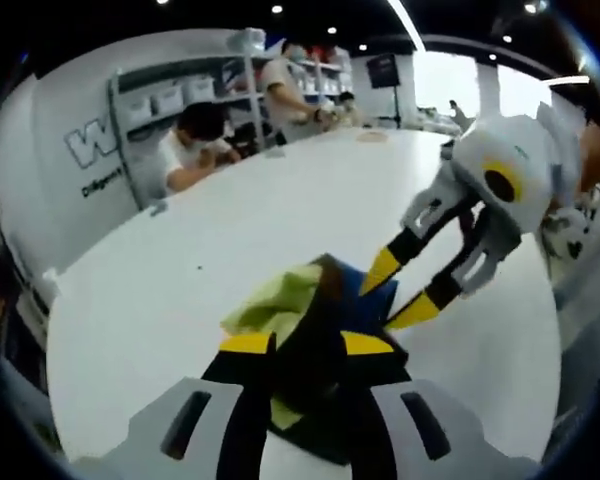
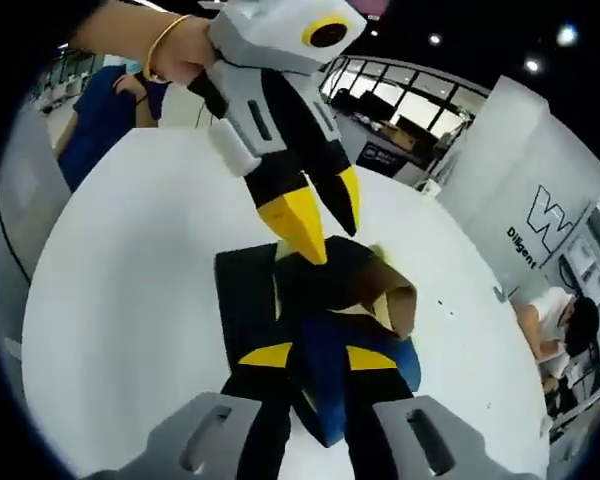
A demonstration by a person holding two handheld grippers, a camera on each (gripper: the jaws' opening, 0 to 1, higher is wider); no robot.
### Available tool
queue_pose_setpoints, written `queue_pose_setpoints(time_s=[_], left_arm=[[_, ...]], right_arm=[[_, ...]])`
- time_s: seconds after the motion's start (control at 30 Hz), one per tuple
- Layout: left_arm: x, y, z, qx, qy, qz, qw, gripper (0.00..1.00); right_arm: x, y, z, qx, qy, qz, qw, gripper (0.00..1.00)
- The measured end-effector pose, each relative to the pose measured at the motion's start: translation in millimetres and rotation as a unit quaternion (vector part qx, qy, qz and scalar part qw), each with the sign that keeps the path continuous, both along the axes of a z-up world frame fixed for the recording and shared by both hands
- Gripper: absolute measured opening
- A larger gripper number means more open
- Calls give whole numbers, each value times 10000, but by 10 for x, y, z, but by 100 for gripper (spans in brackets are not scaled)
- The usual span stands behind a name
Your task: Fold the garment on the visible template until the final outline fits inside the template.
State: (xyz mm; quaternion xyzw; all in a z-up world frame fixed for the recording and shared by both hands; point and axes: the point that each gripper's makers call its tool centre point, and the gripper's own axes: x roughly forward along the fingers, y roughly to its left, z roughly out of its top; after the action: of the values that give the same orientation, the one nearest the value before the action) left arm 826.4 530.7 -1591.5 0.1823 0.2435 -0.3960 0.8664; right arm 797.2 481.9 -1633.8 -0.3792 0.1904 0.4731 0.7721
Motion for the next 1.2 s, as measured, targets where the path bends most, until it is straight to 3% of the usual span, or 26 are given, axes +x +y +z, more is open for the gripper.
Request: queue_pose_setpoints(time_s=[0.07, 0.17, 0.27, 0.33, 0.4, 0.43, 0.8, 0.87, 0.97, 1.1, 1.2], left_arm=[[34, 5, -48, 16, 21, -38, 10000, 20], [37, -3, -109, 94, 108, -119, 9998, 20], [25, -13, -178, 227, 200, -143, 9994, 19], [37, -26, -199, 263, 220, -112, 9993, 16], [61, -8, -223, 245, 282, -45, 9993, 10], [62, 9, -225, 272, 312, -31, 9991, 4], [60, 105, -91, 227, 263, 168, 9993, 5], [64, 181, -35, 215, 216, 285, 9991, 5], [52, 259, 108, 140, 98, 506, 9986, 5], [34, 341, 246, 35, 2, 602, 9982, 5], [15, 393, 328, 46, -50, 643, 9979, 5]], right_arm=[[6, 16, -52, -140, -37, 71, 9999, 10], [66, 11, -103, -354, -350, 113, 9987, 10], [36, 38, -140, -507, -406, 310, 9974, 6], [54, -6, -170, -731, -514, 368, 9953, 1], [60, -19, -181, -710, -464, 343, 9958, 0], [48, -58, -183, -509, -207, 68, 9985, 0], [58, -106, 19, -76, -183, 0, 9998, 0], [52, -122, 140, 165, -153, -126, 9997, 0], [55, -203, 313, 237, -217, -232, 9992, 0], [86, -288, 433, 395, -258, -367, 9982, 0], [130, -398, 620, 576, -346, -605, 9959, 0]])
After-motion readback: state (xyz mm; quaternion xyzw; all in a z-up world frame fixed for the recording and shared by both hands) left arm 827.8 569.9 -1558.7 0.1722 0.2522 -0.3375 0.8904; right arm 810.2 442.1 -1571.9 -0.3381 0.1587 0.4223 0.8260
